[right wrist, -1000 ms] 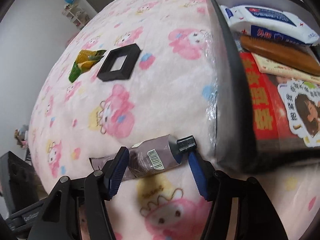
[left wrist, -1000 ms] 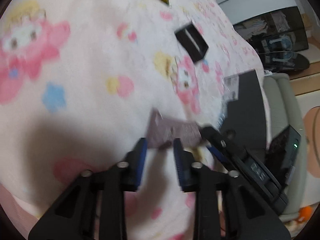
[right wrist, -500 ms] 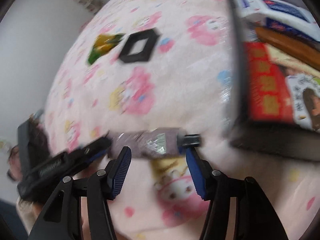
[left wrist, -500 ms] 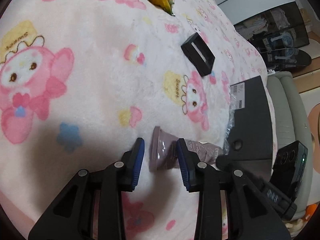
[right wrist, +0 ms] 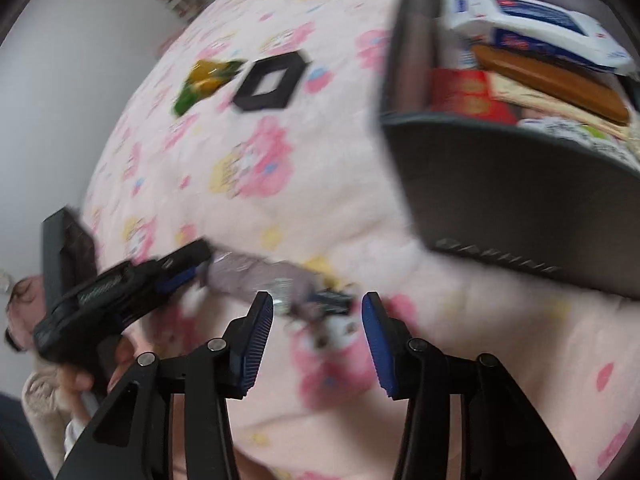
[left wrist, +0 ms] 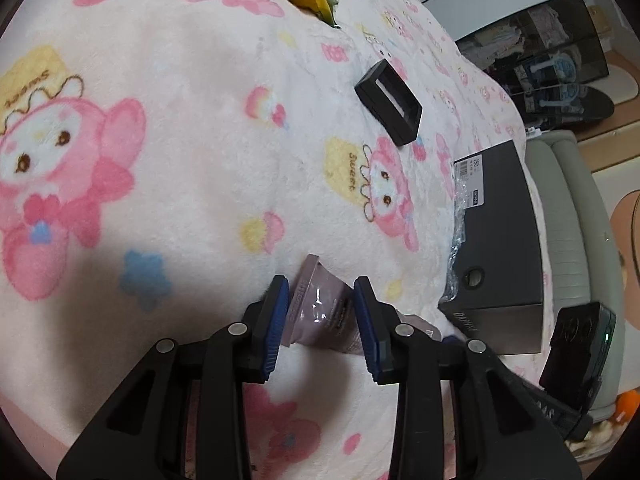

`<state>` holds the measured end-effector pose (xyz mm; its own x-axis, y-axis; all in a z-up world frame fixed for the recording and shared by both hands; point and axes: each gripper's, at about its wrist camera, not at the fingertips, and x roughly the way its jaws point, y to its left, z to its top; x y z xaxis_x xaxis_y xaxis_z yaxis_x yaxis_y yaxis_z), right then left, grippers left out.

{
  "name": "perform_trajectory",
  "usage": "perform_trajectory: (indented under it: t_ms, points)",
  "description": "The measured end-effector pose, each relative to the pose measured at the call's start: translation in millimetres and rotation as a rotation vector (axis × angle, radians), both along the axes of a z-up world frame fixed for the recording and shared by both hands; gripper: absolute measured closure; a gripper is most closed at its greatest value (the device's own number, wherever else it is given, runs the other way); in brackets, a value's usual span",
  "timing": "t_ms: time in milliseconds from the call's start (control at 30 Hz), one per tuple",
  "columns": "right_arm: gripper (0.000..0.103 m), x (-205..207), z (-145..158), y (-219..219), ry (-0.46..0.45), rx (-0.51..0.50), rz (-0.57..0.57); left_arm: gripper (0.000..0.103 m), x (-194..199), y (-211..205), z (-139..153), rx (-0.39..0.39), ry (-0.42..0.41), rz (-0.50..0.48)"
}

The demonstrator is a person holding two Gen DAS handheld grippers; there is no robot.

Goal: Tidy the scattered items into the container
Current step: 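Close the left gripper on the grey tube beside the right gripper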

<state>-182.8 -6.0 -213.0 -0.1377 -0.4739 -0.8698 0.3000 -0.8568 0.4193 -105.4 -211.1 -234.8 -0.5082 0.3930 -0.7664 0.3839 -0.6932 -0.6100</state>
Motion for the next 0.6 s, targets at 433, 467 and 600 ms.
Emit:
perform_trajectory:
  t_ms: [433,467,600]
  points:
    - [0.058,2,-3,7,-0.023,-0.025,0.029,0.065,14,16,12,-0.046,-0.067,0.028]
    - [0.058,4,-1,11,-0.021,-0.031,0.022,0.066,15,20,15,-0.059,-0.073,0.028]
    - [0.058,10,11,29,-0.002,-0.037,-0.007,0.067,21,35,24,-0.032,-0.074,0.016]
